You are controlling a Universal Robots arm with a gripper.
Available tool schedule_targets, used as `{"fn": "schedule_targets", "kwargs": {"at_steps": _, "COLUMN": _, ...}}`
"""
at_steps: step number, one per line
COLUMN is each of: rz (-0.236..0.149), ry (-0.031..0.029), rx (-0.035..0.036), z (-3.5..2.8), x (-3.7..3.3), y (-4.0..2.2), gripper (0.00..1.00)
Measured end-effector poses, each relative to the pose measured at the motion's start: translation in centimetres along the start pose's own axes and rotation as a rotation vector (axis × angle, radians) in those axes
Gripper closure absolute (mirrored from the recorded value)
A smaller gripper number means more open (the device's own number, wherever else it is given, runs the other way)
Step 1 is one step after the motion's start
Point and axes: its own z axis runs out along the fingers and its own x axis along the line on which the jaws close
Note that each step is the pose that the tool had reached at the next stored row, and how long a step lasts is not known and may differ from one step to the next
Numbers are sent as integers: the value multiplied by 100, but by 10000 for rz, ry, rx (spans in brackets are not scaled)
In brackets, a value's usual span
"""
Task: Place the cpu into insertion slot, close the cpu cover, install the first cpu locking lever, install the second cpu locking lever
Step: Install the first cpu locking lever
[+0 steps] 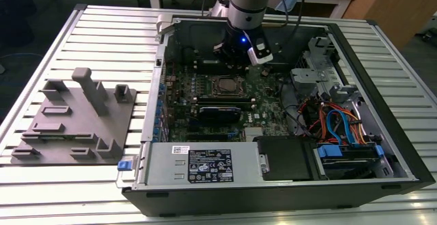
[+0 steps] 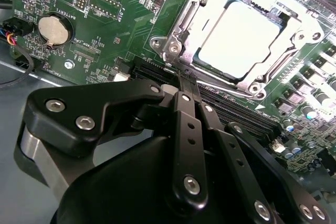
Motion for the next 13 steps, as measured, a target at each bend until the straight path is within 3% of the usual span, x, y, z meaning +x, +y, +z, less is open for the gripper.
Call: {"fn": "schedule_targets", "kwargs": {"at_steps": 13, "rz": 0, "ry": -1, "rx": -1, "z": -17, "x": 0, "y": 2, "gripper": 90}}
